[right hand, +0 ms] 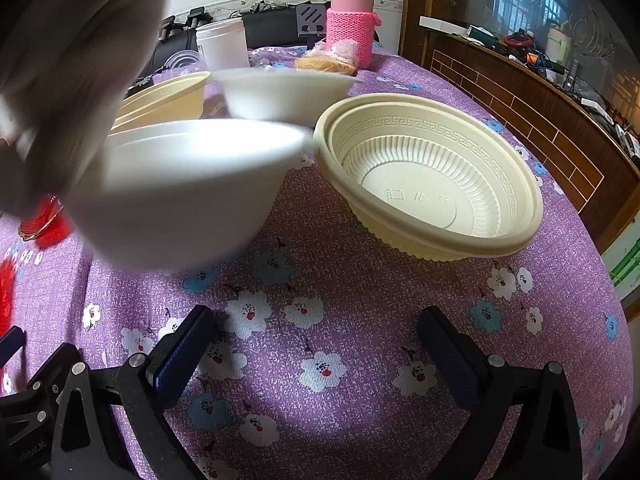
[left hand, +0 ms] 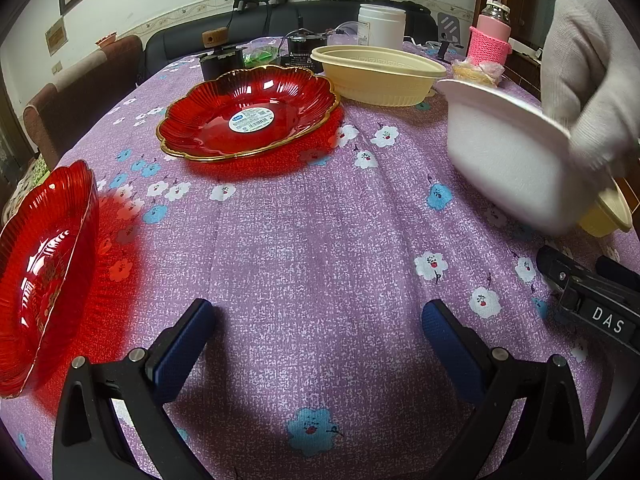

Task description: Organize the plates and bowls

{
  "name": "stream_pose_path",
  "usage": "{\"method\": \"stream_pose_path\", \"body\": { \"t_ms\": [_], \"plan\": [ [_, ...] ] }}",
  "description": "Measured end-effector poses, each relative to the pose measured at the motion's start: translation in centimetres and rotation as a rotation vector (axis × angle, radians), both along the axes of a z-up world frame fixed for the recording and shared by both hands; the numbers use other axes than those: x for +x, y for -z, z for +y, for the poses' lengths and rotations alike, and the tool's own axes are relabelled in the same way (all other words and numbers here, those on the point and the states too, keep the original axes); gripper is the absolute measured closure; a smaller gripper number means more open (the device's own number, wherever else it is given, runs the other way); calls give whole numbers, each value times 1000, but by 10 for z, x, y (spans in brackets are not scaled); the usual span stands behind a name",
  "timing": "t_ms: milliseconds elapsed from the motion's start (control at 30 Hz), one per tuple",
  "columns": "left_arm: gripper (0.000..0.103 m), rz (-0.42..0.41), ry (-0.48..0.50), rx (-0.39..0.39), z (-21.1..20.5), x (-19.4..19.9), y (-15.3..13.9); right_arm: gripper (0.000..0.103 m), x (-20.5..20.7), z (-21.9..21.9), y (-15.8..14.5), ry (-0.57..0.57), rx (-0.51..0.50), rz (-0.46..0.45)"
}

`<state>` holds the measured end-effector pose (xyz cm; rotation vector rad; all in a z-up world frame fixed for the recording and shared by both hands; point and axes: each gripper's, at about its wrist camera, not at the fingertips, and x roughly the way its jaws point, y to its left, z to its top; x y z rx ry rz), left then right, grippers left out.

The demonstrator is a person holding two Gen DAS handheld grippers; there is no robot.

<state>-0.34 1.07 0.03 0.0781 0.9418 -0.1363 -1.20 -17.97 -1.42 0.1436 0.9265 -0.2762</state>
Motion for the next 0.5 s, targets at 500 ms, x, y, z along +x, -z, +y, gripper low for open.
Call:
{"method": "stream_pose_path", "body": {
  "t_ms": [500],
  "plan": [
    [0,0,0,0,0,0,0,1,-2,-2,-2,0,0,0]
  ]
}}
